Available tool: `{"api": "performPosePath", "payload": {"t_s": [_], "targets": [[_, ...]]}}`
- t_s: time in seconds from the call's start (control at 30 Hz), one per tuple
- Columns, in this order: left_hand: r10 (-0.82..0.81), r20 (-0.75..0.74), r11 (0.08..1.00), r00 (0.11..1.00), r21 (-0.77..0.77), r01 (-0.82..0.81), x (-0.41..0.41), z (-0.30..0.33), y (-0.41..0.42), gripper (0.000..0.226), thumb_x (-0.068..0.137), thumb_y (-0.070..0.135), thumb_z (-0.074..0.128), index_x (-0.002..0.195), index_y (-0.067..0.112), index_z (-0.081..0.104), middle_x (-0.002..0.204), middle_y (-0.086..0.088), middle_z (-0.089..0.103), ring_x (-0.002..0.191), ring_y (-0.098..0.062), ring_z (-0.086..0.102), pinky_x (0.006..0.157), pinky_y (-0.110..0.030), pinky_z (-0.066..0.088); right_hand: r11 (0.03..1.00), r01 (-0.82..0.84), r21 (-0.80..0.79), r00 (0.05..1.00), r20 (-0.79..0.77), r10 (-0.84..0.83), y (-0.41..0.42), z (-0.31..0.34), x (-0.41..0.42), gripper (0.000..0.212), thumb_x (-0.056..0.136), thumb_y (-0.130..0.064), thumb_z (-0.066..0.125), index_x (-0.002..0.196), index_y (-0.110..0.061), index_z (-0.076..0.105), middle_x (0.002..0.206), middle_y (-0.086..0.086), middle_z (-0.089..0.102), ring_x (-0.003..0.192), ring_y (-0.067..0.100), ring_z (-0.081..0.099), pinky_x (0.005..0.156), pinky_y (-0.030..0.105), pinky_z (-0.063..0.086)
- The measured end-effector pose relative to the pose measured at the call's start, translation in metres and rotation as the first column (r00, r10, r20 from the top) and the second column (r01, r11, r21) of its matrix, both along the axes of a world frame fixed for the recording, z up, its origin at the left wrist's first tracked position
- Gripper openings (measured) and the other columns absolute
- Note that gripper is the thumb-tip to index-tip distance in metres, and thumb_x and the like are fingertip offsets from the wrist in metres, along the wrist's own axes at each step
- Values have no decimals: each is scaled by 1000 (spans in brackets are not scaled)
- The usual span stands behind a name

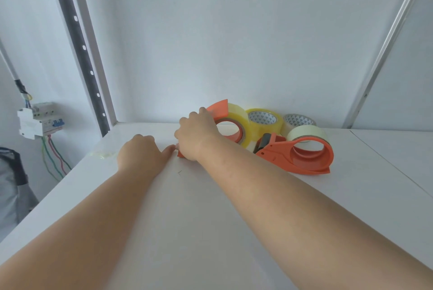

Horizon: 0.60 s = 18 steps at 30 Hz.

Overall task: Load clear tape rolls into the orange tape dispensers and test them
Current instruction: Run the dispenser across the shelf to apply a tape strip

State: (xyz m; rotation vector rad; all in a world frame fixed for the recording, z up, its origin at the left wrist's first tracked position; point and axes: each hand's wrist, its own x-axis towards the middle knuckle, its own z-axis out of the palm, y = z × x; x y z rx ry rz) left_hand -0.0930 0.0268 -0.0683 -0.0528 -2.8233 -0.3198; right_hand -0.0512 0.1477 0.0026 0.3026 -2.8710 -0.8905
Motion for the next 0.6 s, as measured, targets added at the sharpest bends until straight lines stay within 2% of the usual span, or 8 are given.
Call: {"api": "performPosePath", "payload": {"t_s": [0.13, 0.33, 0.5, 0.57, 0.6], "targets": [[-6, 24, 999, 1000, 40, 5, 2, 0, -1, 51, 83, 62, 47, 93, 13, 58, 95, -4, 52, 88, -26, 57, 63, -32, 41, 997, 58, 53, 998, 12, -59, -9, -2, -1, 38, 95, -29, 33, 127, -26, 52, 125, 2, 49, 118, 26, 43, 99, 43, 30], [-23, 27, 1000, 999, 15, 23, 3, 1, 1, 55, 86, 62, 44, 100, 12, 60, 90, -2, 45, 96, -27, 55, 65, -33, 39, 999, 53, 8, 998, -26, -53, 0, -7, -5, 38, 95, -34, 32, 126, -28, 54, 125, 1, 50, 119, 24, 42, 98, 42, 28], [-52, 39, 978, 998, -198, 58, 11, 10, 7, 56, 93, 57, 34, 93, 9, 63, 89, -2, 39, 112, -24, 43, 60, -32, 36, 996, 82, 17, 997, -13, -82, 1, -9, -4, 35, 97, -39, 34, 123, -31, 55, 124, -2, 56, 119, 23, 44, 97, 39, 26], [-48, 63, 966, 997, -252, 63, 15, 13, 10, 54, 96, 54, 31, 84, 10, 61, 86, -1, 40, 106, -23, 45, 59, -31, 35, 995, 94, 9, 996, -4, -94, 0, -9, -3, 32, 97, -38, 34, 118, -31, 57, 119, -4, 59, 113, 21, 47, 96, 39, 25], [-43, 77, 962, 996, -265, 62, 17, 14, 12, 54, 97, 52, 31, 76, 10, 57, 79, 0, 41, 94, -22, 49, 58, -30, 35, 995, 98, 6, 995, -1, -98, 0, -8, -3, 31, 96, -38, 35, 117, -31, 57, 118, -5, 60, 112, 20, 48, 96, 39, 25]]}}
